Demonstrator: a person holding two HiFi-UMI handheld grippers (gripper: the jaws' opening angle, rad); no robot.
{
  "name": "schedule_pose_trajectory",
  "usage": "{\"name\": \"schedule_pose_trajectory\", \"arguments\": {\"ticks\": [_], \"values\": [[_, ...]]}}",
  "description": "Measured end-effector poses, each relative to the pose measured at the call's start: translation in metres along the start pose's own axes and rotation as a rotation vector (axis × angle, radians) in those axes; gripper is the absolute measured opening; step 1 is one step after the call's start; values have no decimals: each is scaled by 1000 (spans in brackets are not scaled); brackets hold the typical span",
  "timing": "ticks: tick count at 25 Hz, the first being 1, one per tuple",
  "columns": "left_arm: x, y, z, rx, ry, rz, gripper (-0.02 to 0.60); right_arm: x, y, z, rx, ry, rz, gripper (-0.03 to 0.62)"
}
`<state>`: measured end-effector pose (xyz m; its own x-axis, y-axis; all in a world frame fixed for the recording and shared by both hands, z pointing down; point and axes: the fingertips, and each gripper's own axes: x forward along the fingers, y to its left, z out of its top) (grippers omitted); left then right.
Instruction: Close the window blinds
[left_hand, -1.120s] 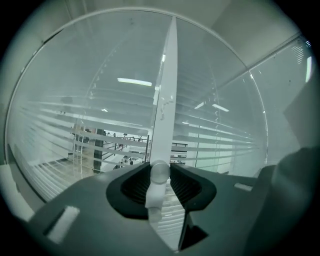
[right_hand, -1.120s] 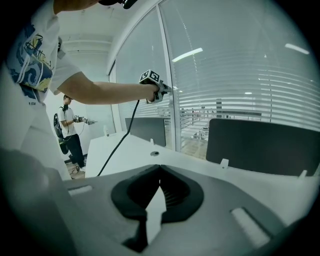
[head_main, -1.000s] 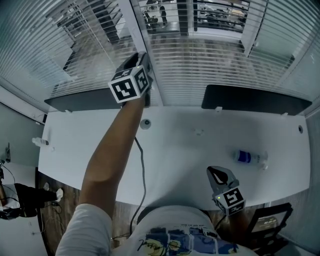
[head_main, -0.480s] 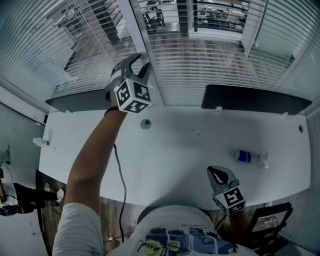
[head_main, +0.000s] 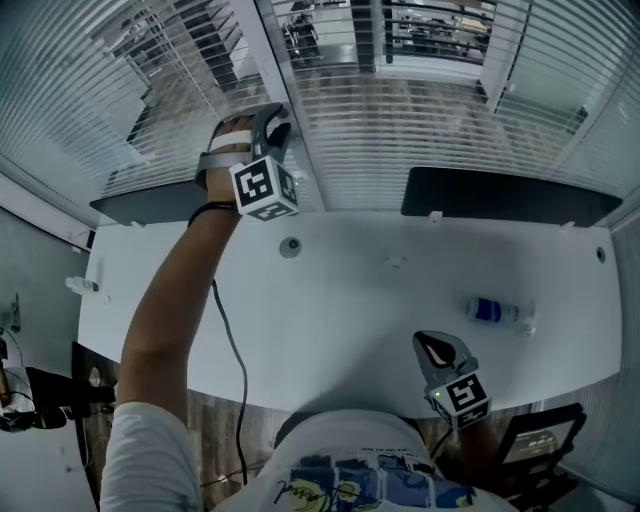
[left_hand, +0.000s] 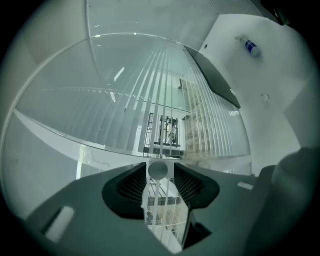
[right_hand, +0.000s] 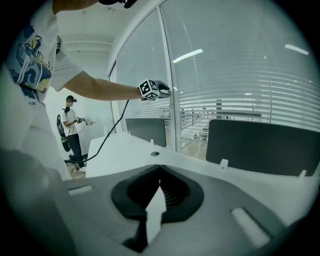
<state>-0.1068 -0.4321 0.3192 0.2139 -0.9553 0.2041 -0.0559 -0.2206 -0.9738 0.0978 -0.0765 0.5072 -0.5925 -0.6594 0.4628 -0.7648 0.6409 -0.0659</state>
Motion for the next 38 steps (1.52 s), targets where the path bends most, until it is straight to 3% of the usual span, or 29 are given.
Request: {"name": "schedule_pose_trajectory", "arguments": {"ticks": [6, 11, 15, 27, 33, 35, 38], "values": [[6, -1, 1, 126, 13, 6, 151, 0, -2, -3, 1, -1, -3, 3], [9, 2, 0, 60, 9, 3, 127, 1, -3, -2, 12, -5, -4, 3], [7, 5, 0, -118, 15, 9, 126, 2, -4, -3, 5, 1, -3, 3], [3, 14, -8, -788, -9, 36, 126, -1, -8, -5, 11, 8, -15, 3], [1, 19, -12, -1058, -47, 38, 126, -1, -9, -2, 6, -1, -15, 3], [0, 20, -14, -1128, -58, 44, 126, 0, -9, -2, 9, -1, -13, 3], [0, 21, -14, -1122, -62, 49, 126, 0, -8, -2, 8, -4, -11, 3]]}}
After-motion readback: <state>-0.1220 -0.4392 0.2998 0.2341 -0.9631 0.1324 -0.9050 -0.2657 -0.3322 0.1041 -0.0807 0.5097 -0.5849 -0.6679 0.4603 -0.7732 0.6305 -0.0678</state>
